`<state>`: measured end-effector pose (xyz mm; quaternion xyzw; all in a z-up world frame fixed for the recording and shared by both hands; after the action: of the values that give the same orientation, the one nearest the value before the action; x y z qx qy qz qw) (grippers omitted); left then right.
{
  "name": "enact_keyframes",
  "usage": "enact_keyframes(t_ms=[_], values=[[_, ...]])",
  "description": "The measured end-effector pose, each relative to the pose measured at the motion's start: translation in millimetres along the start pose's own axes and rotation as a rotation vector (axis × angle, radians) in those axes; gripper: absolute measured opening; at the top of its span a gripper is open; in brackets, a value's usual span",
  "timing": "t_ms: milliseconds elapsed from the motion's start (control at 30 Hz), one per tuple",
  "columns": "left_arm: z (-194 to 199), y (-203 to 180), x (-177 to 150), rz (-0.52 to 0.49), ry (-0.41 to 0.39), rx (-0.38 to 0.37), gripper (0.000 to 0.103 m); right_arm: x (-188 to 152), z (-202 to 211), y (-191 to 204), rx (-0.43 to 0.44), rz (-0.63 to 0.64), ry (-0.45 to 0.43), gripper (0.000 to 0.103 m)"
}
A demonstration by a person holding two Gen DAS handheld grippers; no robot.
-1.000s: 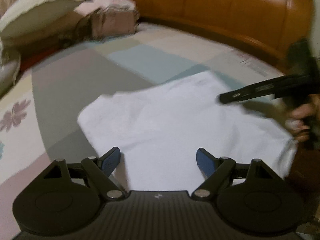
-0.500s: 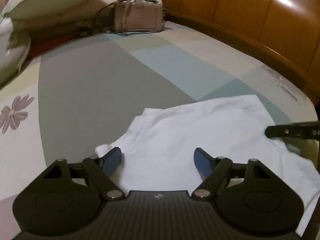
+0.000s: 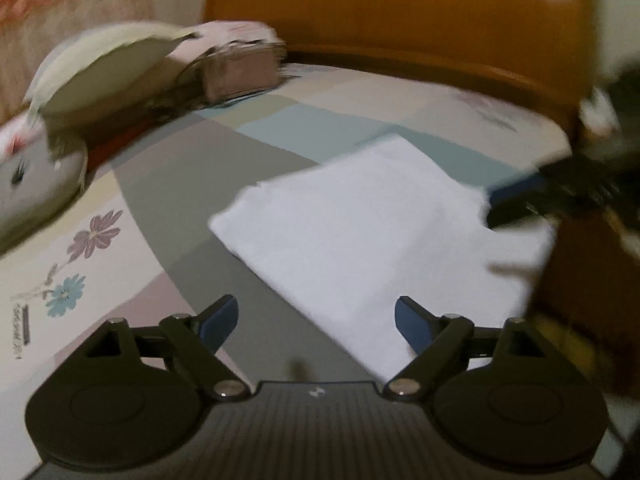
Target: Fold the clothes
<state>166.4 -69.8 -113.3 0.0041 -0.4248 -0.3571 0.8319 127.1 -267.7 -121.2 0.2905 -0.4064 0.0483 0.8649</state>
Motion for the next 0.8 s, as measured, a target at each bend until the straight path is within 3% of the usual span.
enact_keyframes(t_ms=[100,200,533,700,800], values=[[17,-28,-23,-0.118,-0.004,0.004,0.090,-14,5,10,-0.005,-0.007,0.008,0.070],[15,-46,-36,-0.193,-0.004,0.097,0.090,-18,14,17,0.005,-0.021,-0.014,0.073],[-12,-71,-32,-0.399,-0.101,0.303,0.091,-7,45,28,0.013,-0.016,-0.093,0.081],[-11,-65,-37,-0.407,-0.095,0.317,0.092,-11,45,24,0.012,-0.021,-0.093,0.081],[-5,-62,-37,-0.385,-0.077,0.277,0.092,-16,40,13,0.005,-0.044,-0.080,0.081]])
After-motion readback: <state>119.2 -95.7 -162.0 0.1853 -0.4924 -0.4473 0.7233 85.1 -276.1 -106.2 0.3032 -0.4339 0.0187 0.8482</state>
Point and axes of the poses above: each gripper's, at about its wrist camera, not at the fingertips, and z roughly against the way its jaws point, y to its left, x to its top, the point moved 10 cm from there along -z, roughly the way its jaws point, and after that the axes turned 12 degrees about x, right-handed, at the moved point
